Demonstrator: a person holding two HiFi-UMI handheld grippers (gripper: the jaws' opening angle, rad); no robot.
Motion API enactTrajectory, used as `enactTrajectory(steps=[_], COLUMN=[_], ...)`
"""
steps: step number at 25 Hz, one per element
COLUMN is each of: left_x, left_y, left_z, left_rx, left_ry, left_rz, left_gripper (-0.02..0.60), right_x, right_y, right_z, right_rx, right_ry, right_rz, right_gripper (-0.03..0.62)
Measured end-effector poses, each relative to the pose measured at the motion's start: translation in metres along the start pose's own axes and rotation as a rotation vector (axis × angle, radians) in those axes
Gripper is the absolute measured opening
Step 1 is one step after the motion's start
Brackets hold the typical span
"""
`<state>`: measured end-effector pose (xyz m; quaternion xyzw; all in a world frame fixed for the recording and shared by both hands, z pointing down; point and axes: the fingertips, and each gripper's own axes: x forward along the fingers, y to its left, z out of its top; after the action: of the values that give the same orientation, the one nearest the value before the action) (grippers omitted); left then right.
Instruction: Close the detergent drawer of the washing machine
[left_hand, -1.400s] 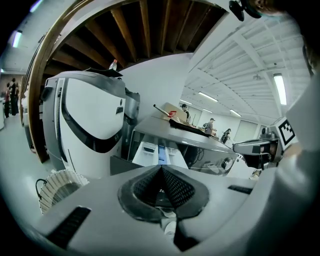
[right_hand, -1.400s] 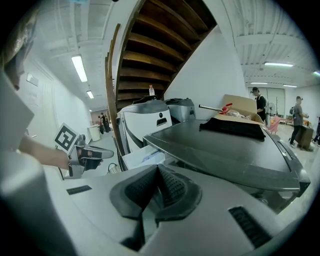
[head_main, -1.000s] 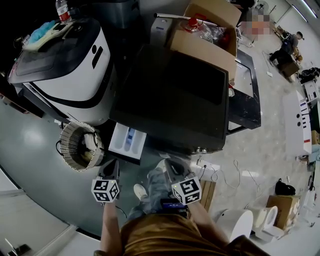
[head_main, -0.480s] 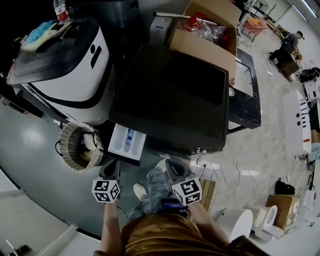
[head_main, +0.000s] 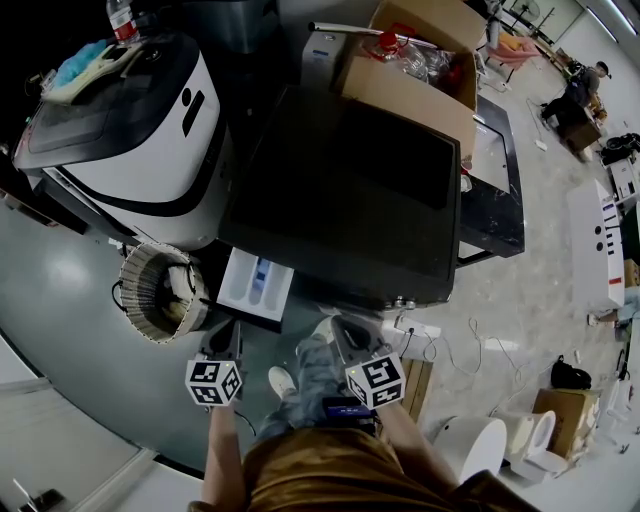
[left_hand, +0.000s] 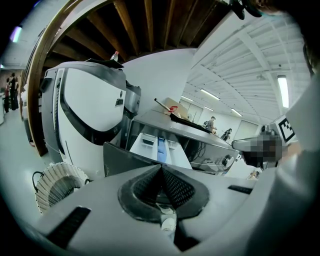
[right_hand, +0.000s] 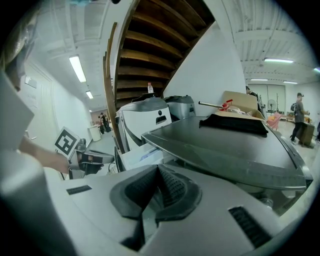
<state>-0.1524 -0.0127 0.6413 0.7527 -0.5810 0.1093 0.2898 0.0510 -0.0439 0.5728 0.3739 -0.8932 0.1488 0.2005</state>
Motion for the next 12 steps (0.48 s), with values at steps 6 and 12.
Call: enactTrajectory(steps=[6, 12], left_x=[-0.0002, 0.0031], left_y=[0.0002, 0.0015], left_z=[0.0010, 0.0029], left_rx=[-0.005, -0.009], left_ry=[0.002, 0.001], left_rz=[0.000, 0.001], left_gripper=[0.025, 0.025], right_x=[0.0004, 0.0017], right_y=[0.0030, -0.0001], right_z=[0.0006, 0.0008], right_rx=[0.001, 0.004], right_ry=[-0.003, -0.005], right_rz=[0.017, 0.007], right_gripper=[0.012, 0.012])
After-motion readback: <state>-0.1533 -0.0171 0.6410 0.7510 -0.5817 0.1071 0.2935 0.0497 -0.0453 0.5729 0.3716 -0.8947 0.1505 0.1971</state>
